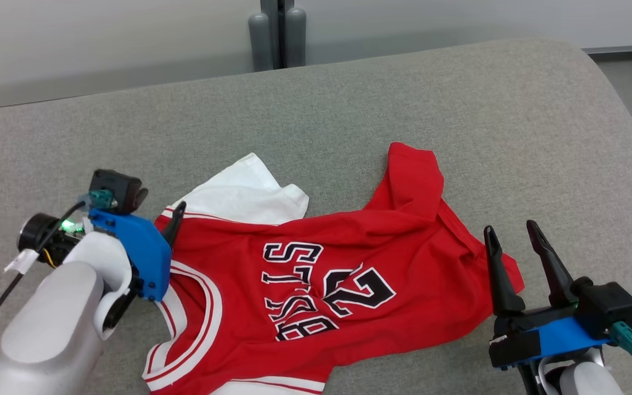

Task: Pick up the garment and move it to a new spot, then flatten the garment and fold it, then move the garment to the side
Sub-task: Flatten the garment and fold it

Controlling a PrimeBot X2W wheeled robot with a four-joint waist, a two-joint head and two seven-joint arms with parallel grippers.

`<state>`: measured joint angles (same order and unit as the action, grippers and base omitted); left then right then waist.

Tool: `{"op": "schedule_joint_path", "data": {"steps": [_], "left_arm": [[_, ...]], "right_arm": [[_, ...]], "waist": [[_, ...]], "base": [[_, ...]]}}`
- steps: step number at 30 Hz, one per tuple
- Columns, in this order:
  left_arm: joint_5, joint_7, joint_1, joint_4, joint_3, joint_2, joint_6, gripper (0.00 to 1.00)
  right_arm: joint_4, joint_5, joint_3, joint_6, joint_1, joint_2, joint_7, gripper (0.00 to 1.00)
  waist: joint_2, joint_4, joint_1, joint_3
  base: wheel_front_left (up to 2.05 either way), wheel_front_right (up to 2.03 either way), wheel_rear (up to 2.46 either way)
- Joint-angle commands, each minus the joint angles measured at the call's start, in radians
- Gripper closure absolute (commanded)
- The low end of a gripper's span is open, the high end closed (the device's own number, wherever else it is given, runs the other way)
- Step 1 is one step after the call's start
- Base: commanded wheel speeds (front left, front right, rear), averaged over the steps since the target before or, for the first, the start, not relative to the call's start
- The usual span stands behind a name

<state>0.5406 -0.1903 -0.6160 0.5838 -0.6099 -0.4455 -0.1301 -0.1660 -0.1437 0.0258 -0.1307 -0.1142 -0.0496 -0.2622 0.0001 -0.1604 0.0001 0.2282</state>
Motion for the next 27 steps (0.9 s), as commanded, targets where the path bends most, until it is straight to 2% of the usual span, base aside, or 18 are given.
{"op": "schedule_joint_path", "data": {"steps": [1, 7, 9, 18, 19, 20, 27], "left_arm": [[0.006, -0.006, 0.013, 0.003, -0.016, -0.003, 0.0, 0.0], [0.055, -0.044, 0.021, 0.041, -0.105, -0.025, 0.0, 0.0], [0.037, -0.045, 0.008, 0.056, -0.13, -0.027, 0.0, 0.0], [0.078, -0.075, 0.008, 0.12, -0.19, 0.035, -0.001, 0.0], [0.073, -0.065, 0.003, 0.121, -0.201, 0.039, -0.001, 0.74], [0.066, -0.05, -0.006, 0.124, -0.207, 0.039, -0.001, 1.0], [0.045, 0.092, -0.146, 0.155, -0.174, 0.035, 0.008, 1.0]], "right_arm": [[0.0, -0.004, -0.002, 0.0, -0.009, -0.002, -0.004, 0.0], [-0.007, -0.001, -0.008, 0.0, -0.022, -0.002, -0.004, 0.0], [-0.009, 0.0, -0.011, 0.0, -0.025, -0.002, -0.004, 0.0], [-0.015, -0.003, 0.003, 0.0, -0.046, -0.002, -0.004, 0.0], [-0.015, -0.005, 0.004, 0.0, -0.046, -0.002, -0.004, 0.0], [-0.014, -0.006, 0.006, 0.0, -0.047, -0.002, -0.004, 0.0], [0.0, -0.002, 0.001, 0.0, -0.052, -0.002, -0.004, 0.0]], "waist": [[-0.0001, -0.001, -0.0001, 0.002], [-0.0001, -0.001, -0.0001, 0.013], [-0.0001, 0.001, -0.0001, 0.015], [-0.0001, 0.005, -0.0001, 0.03], [-0.0001, 0.006, -0.0001, 0.031], [-0.0001, 0.006, -0.0001, 0.032], [-0.0001, 0.011, -0.0001, 0.047]], "base": [[0.0, 0.0, 0.0], [0.0, 0.0, 0.0], [0.0, 0.0, 0.0], [0.0, 0.0, 0.0], [0.0, 0.0, 0.0], [0.0, 0.0, 0.0], [0.0, 0.0, 0.0]]}}
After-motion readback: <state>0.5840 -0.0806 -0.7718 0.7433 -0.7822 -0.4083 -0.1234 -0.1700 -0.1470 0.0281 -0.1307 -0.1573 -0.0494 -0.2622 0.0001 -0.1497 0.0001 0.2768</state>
